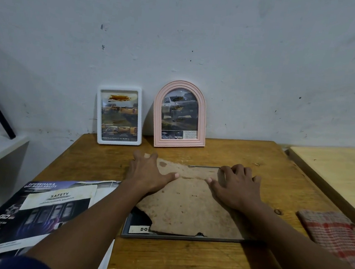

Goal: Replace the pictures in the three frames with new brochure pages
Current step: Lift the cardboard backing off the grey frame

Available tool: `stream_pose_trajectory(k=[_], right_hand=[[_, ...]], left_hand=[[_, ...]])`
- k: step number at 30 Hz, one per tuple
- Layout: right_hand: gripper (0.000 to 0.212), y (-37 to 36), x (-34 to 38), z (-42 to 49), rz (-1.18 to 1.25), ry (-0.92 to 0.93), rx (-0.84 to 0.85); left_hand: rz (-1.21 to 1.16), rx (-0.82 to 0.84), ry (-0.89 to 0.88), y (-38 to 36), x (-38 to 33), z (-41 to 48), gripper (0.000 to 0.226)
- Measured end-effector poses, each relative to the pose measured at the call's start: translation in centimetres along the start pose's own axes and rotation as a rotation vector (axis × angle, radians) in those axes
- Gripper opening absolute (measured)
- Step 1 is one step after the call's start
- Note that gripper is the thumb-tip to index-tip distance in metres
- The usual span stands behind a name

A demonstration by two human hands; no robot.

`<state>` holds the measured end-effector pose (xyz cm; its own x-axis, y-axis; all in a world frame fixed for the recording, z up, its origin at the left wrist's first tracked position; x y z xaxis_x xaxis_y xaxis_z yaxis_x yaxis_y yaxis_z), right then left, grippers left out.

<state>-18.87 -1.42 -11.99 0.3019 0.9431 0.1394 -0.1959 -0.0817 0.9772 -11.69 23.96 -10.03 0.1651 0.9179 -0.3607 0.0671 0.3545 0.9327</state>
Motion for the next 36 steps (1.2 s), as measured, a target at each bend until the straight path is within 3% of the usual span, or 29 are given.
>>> stream_pose_trajectory(k=[9, 15, 28, 36], right_hand=[[0.072, 0.0, -0.2, 0.9, 0.087, -0.019, 0.041], [0.071, 1.0, 0.1, 1.1, 0.157, 0.001, -0.007], [0.075, -0.9, 0.0, 1.5, 0.180, -0.007, 0.058], [0.052, -1.2, 2.8, 3.7, 0.149, 0.137, 0.159]], left_hand=[[-0.098, -0.053, -0.029, 1.0, 0.1, 0.6, 0.107], [-0.162, -0.171, -0.078, 1.2, 0.3, 0.1, 0.090], [-0.160, -0.132, -0.053, 1.3, 0.4, 0.9, 0.086], [-0.320, -0.071, 0.014, 1.9, 0.6, 1.9, 0.060]])
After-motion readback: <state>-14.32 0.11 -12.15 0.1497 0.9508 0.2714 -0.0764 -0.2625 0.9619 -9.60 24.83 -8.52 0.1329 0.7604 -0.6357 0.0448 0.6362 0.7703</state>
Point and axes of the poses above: each hand's wrist, its own z-axis towards the middle knuckle, its own y-axis out of the back of the hand, x = y × z, the point moved 6 cm from there along z, towards the middle knuckle, and after that the axes turned 4 degrees about -y, right-handed, at the moved point
